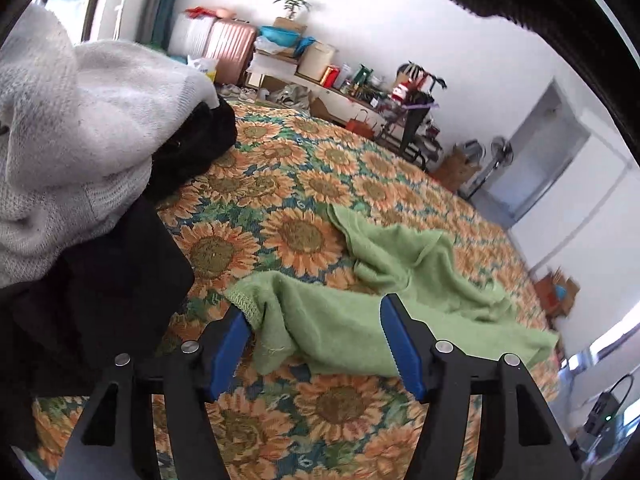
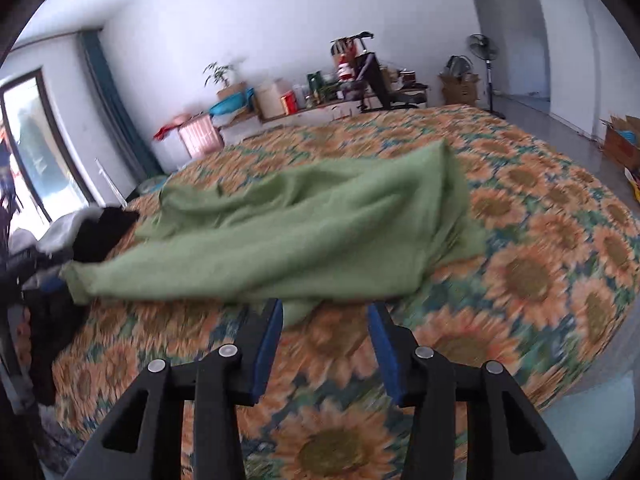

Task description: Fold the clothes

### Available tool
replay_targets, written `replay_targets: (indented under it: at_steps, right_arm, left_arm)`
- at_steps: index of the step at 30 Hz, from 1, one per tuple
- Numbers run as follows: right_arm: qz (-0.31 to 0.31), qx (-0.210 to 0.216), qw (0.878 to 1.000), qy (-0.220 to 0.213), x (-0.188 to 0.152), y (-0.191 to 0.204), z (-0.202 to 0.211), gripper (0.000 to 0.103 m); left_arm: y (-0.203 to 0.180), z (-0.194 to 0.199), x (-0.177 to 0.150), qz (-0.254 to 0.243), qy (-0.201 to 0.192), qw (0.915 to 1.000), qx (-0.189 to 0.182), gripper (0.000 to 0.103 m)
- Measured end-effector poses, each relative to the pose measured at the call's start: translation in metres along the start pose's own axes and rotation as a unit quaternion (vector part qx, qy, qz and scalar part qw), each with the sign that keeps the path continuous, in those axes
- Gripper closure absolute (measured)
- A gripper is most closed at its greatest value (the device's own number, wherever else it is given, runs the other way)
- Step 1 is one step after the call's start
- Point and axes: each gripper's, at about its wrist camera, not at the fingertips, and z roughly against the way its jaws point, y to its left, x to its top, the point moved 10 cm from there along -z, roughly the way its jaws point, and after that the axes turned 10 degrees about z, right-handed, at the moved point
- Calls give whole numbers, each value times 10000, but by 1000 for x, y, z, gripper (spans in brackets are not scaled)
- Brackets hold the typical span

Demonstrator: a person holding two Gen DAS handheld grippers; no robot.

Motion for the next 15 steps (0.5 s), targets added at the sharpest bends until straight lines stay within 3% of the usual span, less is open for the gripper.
replay_targets:
  at_steps: [4,8,12,14,15]
  right_arm:
    - [-54,-78,9998,157,-15,8,-13,57]
    - [-159,-25,9998,121,-10,8,-18,57]
    - [-188,-55,9998,97,-4,7,-23,58]
    - [-233,-31,9997,84,-2,8,-26,59]
    - [-204,-71,9997,73,-1,10,-27,62]
  left_arm:
    - [0,1,-9,-81,45,10000,8,37]
    - [23,-3,-14,-33,86,9987,497,37]
    - [30,-10,-27,-40,309,9987,413,37]
    - [29,-12,-29,-92,244,9988,405,46]
    - [27,-14,-29,-166,182,9989,411,59]
